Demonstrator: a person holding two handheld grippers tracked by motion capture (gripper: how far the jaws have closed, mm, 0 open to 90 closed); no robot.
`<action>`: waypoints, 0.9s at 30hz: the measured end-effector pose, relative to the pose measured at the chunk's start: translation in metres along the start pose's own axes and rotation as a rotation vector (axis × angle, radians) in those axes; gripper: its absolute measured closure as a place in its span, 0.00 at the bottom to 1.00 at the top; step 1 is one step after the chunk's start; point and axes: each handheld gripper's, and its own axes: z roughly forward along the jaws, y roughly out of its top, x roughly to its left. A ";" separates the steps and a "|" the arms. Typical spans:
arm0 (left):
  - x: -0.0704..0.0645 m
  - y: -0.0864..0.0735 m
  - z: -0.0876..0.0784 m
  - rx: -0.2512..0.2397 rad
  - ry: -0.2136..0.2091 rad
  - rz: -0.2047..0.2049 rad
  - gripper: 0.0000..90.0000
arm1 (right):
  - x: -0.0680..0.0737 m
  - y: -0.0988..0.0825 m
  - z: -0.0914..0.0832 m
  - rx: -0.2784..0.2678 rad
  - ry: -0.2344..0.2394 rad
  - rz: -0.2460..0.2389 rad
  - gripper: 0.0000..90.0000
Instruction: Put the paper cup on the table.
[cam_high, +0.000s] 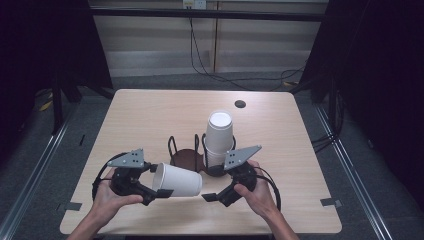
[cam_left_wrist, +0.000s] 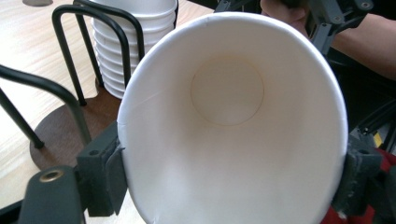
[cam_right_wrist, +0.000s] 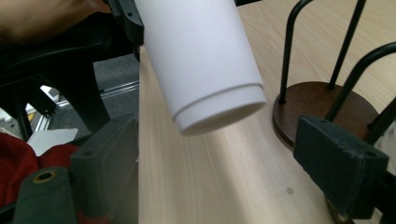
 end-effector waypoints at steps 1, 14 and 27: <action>0.001 0.002 -0.003 0.023 0.013 -0.004 0.19 | 0.000 -0.001 -0.001 -0.001 -0.015 0.004 0.16; 0.017 -0.001 -0.023 0.068 0.062 -0.071 0.18 | -0.008 -0.005 -0.010 -0.030 -0.086 0.044 0.16; 0.024 -0.001 -0.040 0.159 0.091 -0.071 0.18 | -0.014 -0.012 -0.014 -0.036 -0.107 0.074 0.16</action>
